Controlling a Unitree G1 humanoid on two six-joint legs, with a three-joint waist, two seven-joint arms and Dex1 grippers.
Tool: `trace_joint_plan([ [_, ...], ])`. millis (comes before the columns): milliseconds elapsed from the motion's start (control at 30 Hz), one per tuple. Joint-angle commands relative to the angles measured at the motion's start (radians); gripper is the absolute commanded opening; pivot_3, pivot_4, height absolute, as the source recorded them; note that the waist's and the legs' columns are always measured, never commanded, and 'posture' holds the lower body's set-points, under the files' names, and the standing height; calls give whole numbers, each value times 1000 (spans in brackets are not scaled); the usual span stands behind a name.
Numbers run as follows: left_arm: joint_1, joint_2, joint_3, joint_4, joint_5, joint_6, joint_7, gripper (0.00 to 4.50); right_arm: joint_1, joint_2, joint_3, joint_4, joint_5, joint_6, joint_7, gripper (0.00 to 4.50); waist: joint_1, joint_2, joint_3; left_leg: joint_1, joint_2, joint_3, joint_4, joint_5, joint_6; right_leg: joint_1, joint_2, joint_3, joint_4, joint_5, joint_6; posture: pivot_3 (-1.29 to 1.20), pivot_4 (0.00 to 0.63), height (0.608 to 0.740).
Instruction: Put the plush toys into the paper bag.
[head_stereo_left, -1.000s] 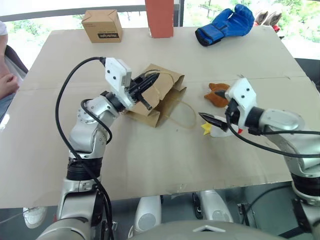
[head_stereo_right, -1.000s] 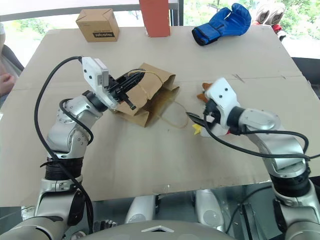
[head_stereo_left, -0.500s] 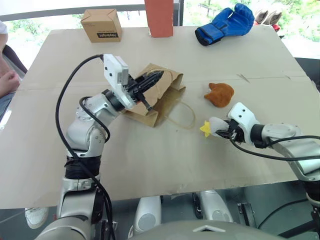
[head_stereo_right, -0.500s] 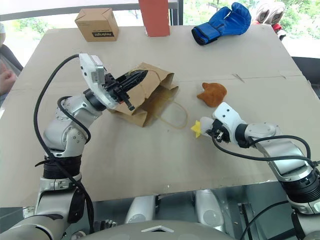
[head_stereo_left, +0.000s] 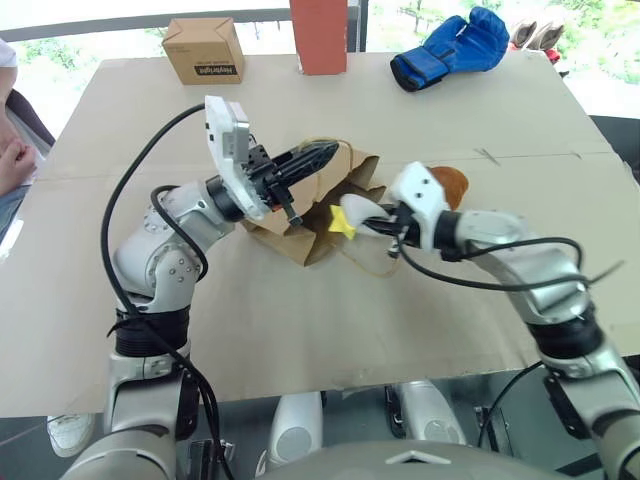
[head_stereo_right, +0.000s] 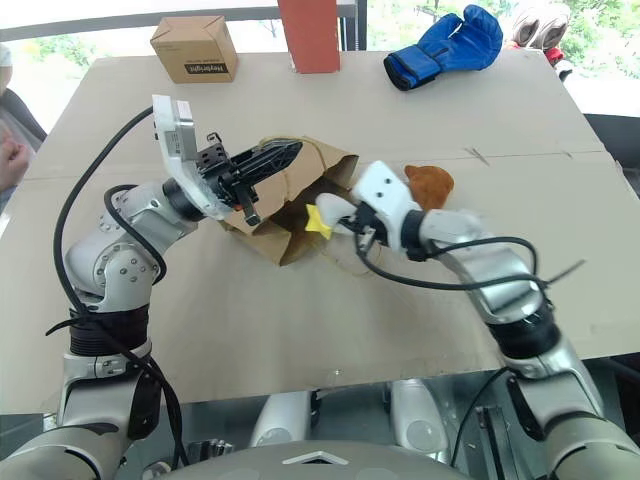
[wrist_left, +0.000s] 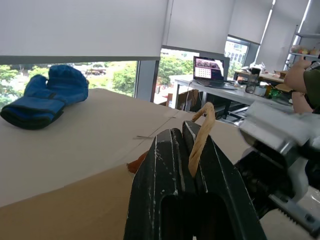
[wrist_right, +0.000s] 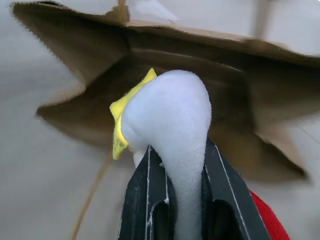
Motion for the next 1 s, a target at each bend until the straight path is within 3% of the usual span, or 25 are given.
trace_joint_plan([
  [33,-7,-30,-1,-59,-22,-2,24,0,-111,177,75,227,-76,-141,-43,13,-5,0,0,1,0,0,0,0,0,0,0,0,1,0,0,0,150,740],
  [100,16,-39,-3,-83,-23,1,34,0,-142,247,72,361,-96,-209,-43,13,-3,0,0,0,1,-1,-1,0,0,-1,1,0,1,0,0,0,150,740],
  [200,56,-37,14,-124,-30,8,59,0,-133,273,51,435,-113,-279,-24,1164,11,0,0,-1,1,-1,-2,0,0,-1,1,-1,0,0,0,0,150,740],
  [233,70,-33,23,-132,-30,7,66,0,-126,271,42,431,-116,-294,-25,1739,13,0,0,-2,1,-1,-2,0,0,-1,0,-1,-1,0,0,0,150,740],
  [333,110,-23,59,-149,-30,2,93,0,-66,200,11,297,-91,-258,20,2981,16,0,0,-2,1,-1,-1,0,0,-1,0,-1,0,0,0,0,150,740],
  [467,139,-22,88,-158,-23,-10,120,0,22,90,-37,94,-34,-167,89,2981,22,1,1,-1,1,-1,-1,0,0,0,0,-1,1,0,0,0,150,740],
  [633,164,-46,104,-163,1,-37,176,0,114,-67,-202,-160,110,-21,148,2981,23,1,1,-1,1,-1,-1,0,0,0,1,-1,1,0,0,0,150,740],
  [767,167,-77,91,-162,16,-63,210,0,101,-165,-321,-113,91,5,101,2981,24,1,1,-1,1,-1,0,0,0,0,1,-1,1,0,0,0,150,740],
  [1000,157,-108,70,-154,28,-86,229,0,88,-193,-287,-3,85,-33,143,2981,17,1,1,-1,1,0,0,0,0,0,1,1,0,0,0,0,150,740],
])
